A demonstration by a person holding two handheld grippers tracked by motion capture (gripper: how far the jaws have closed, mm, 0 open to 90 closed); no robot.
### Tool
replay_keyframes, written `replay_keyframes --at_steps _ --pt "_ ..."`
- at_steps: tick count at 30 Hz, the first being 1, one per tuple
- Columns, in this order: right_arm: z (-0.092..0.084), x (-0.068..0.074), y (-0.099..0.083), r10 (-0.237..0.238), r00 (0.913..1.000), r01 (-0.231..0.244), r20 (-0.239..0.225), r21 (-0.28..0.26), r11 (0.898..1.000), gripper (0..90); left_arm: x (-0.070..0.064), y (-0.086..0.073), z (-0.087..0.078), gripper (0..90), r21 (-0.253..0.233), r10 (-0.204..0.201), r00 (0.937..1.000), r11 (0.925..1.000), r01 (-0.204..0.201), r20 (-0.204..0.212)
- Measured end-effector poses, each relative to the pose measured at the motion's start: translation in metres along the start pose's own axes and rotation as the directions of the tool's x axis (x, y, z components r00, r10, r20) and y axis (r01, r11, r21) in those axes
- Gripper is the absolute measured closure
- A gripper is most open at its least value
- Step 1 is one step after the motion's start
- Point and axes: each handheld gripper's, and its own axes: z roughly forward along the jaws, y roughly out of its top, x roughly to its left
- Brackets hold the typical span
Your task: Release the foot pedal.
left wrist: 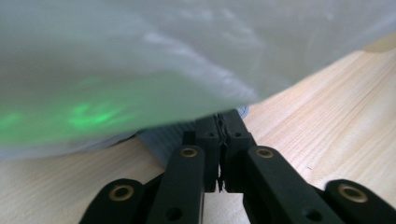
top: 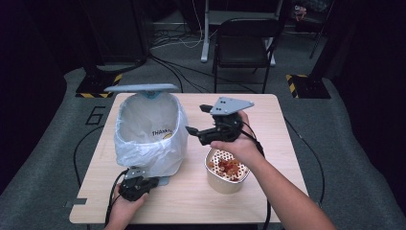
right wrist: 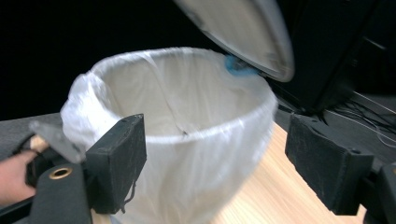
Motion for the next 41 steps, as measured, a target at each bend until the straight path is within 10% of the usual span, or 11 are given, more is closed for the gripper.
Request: replay_keyframes --at_steps 6,17,26,35,41 --pt "-0.024 -0.007 -0.016 0.009 0.9979 -0.010 0.064 0.020 1.000 21.4 0.009 0.002 -0.014 84.4 -0.047 -0.094 0.9949 0.9943 0.096 0.036" --pt "-0.064 -0.022 -0.066 0.056 0.9772 -0.063 0.205 0.026 0.998 23.3 0.014 0.000 -0.034 66.0 0.019 0.039 0.9961 0.9991 -0.038 -0.079" --pt "-0.096 -0.030 -0.108 0.169 0.9486 -0.184 0.267 0.032 0.982 30.2 0.026 -0.002 -0.045 58.9 0.000 -0.008 0.9946 1.0000 0.008 -0.103" --pt "-0.120 -0.027 -0.150 0.216 0.9027 -0.250 0.372 0.046 0.967 30.6 0.039 -0.005 -0.053 53.3 -0.027 -0.074 0.9901 0.9971 0.071 -0.120" --pt "-0.129 -0.033 -0.187 0.232 0.8326 -0.320 0.503 0.094 0.943 27.3 0.057 -0.009 -0.061 46.4 -0.063 -0.099 0.9730 0.9941 0.088 -0.208"
